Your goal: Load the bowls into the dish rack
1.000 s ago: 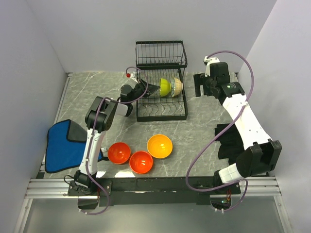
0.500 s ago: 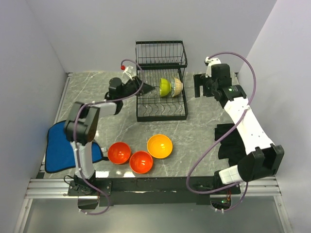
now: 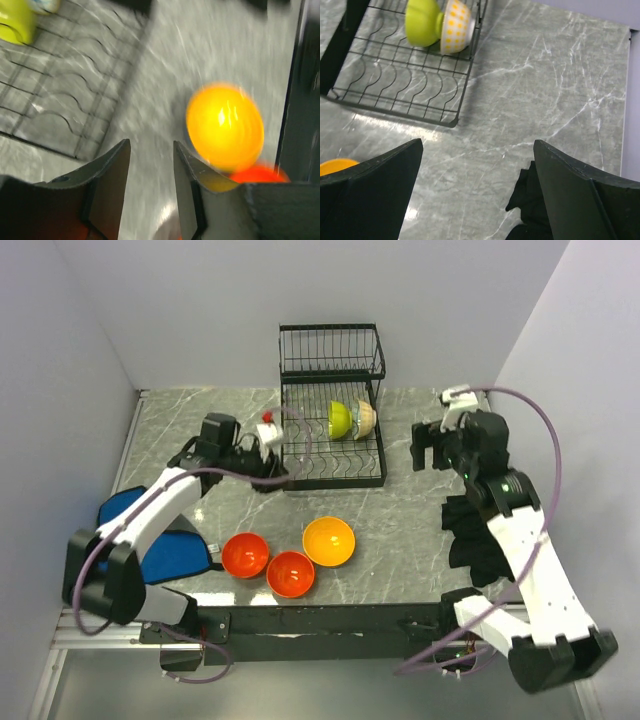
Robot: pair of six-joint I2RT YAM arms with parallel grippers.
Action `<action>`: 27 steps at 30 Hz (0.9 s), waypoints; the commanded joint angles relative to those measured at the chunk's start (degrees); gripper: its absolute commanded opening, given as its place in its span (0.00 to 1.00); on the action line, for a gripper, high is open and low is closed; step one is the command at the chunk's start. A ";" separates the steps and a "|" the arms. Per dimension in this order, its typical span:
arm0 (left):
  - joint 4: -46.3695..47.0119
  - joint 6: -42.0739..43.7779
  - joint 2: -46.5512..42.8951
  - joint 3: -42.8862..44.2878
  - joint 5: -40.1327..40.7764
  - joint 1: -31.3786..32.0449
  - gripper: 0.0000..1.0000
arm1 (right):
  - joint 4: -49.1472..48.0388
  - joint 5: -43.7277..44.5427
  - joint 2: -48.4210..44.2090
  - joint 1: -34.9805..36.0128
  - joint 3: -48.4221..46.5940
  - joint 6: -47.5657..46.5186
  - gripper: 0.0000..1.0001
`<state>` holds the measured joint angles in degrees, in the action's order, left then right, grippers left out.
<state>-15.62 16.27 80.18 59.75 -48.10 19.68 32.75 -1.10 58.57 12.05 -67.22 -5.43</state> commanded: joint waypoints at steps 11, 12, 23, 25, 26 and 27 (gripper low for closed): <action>-44.22 38.13 -26.28 -12.18 14.17 1.68 0.48 | -5.77 -6.01 -15.67 -0.45 7.54 1.57 1.00; -45.19 39.35 -27.26 -12.98 14.26 1.94 0.49 | -5.68 -6.02 -16.02 -0.37 7.63 1.30 1.00; -44.51 37.43 -30.70 -20.89 22.60 7.73 0.42 | -4.45 -5.31 -18.66 -0.36 8.07 0.16 1.00; -42.40 36.11 -30.96 -21.86 23.13 8.70 0.41 | -4.02 -5.14 -19.01 -0.36 8.07 0.07 1.00; -41.70 35.76 -31.14 -23.00 23.31 9.58 0.41 | -3.84 -5.05 -19.28 -0.28 8.07 0.07 1.00; -40.90 34.71 -31.31 -23.62 23.75 10.02 0.41 | -3.75 -5.05 -19.37 -0.36 8.16 0.07 1.00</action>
<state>-60.14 53.63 49.50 38.20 -26.74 27.73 29.71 -6.28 40.60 11.94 -58.78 -4.99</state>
